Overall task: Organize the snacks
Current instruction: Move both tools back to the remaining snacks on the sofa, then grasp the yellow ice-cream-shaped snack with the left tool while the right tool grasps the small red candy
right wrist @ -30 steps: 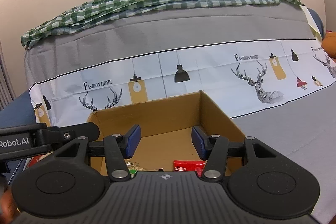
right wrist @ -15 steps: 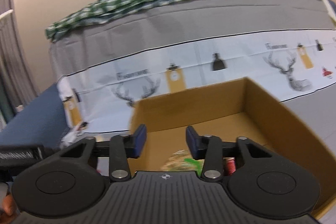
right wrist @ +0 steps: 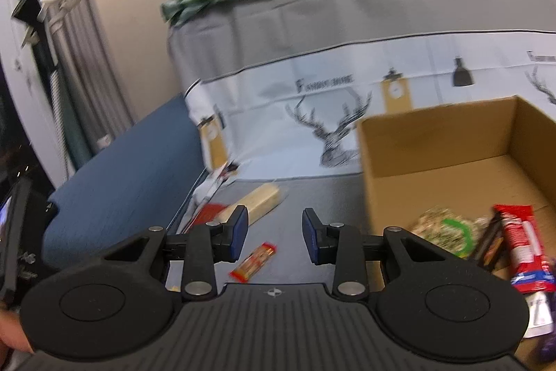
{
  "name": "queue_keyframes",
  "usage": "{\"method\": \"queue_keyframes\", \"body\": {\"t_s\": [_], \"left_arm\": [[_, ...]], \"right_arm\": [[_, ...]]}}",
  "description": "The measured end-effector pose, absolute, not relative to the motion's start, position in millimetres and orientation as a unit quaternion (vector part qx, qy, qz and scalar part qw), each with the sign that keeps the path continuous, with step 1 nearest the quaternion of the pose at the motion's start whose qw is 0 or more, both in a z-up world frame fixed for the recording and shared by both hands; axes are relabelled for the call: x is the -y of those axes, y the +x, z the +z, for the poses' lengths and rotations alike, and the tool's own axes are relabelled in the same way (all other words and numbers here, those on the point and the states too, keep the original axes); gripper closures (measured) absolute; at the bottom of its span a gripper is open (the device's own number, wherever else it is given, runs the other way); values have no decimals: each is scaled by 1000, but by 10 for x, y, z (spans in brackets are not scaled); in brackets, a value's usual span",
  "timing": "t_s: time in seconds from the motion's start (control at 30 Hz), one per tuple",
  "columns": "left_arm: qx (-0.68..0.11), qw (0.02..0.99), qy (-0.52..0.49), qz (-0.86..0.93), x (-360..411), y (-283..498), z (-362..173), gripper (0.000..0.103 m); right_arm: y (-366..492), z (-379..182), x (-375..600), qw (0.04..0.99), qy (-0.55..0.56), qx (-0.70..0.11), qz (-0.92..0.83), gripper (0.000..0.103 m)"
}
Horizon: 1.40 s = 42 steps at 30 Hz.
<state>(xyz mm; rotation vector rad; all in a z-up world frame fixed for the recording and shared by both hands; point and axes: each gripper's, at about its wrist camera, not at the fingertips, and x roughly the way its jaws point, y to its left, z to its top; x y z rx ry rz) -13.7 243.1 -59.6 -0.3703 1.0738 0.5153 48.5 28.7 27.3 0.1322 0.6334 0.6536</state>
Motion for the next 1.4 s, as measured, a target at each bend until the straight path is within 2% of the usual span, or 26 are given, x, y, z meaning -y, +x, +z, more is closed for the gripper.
{"method": "queue_keyframes", "body": {"t_s": [0.1,0.13,0.17,0.23,0.73,0.8,0.87,1.03,1.2,1.23,1.3,1.33,1.37,1.4], "left_arm": [[-527,794,-194,234,-2476,-102,-730,49],[-531,788,-206,232,-2513,-104,-762,64],[-535,783,-217,232,-2538,-103,-791,90],[-531,782,-233,230,-2583,-117,-808,92],[-526,772,-272,229,-2652,-68,-864,93],[-525,771,-276,231,-2661,-65,-869,93],[-525,770,-278,233,-2670,-54,-878,93],[-525,769,-280,233,-2679,-43,-884,93],[-523,768,-286,232,-2698,-56,-888,92],[-523,768,-286,232,-2698,-53,-887,92],[-523,769,-286,232,-2691,-54,-882,92],[-523,768,-287,232,-2688,-54,-881,92],[-522,768,-288,233,-2688,-55,-879,92],[-522,768,-289,232,-2690,-58,-875,92]], "right_arm": [[462,224,-366,891,58,-314,322,67],[458,205,-393,890,56,-318,324,67],[454,178,-412,888,55,-321,324,66],[456,130,-454,884,56,-330,327,66],[815,-470,-1131,853,24,-402,333,66],[890,-566,-1217,850,24,-411,328,64],[958,-648,-1295,851,20,-414,322,57],[1059,-824,-1474,846,8,-428,318,51],[1015,-928,-1691,848,-59,-414,325,50],[1003,-932,-1721,850,-72,-409,324,51],[998,-927,-1724,854,-80,-406,316,65],[991,-925,-1719,857,-89,-401,312,78],[989,-925,-1703,858,-95,-398,311,85],[1002,-928,-1682,857,-91,-398,313,85]]}}
